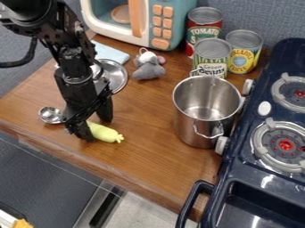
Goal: Turn the yellow spoon counterclockwise
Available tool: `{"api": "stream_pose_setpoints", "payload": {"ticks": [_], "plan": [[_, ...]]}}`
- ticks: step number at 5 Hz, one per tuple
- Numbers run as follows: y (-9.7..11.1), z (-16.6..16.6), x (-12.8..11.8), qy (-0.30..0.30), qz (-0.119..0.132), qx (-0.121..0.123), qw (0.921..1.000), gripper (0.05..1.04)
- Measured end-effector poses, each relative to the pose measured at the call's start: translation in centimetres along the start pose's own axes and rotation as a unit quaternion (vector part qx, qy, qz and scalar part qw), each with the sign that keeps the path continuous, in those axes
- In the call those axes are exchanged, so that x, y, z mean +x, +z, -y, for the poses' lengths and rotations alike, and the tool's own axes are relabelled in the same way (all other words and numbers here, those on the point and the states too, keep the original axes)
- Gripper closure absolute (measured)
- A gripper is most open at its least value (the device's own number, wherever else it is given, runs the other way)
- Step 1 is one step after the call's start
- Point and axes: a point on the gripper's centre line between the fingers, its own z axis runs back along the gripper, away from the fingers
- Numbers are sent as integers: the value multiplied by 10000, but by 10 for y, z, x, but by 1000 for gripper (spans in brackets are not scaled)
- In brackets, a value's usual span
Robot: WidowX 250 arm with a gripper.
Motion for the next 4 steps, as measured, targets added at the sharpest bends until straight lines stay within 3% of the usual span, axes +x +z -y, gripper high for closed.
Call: {"api": "stream_pose_setpoints", "payload": {"ticks": [2,4], "plan": [[3,-5,-5,-62,-157,115,9998,83],[30,0,4,226,-430,-259,9985,83]]}}
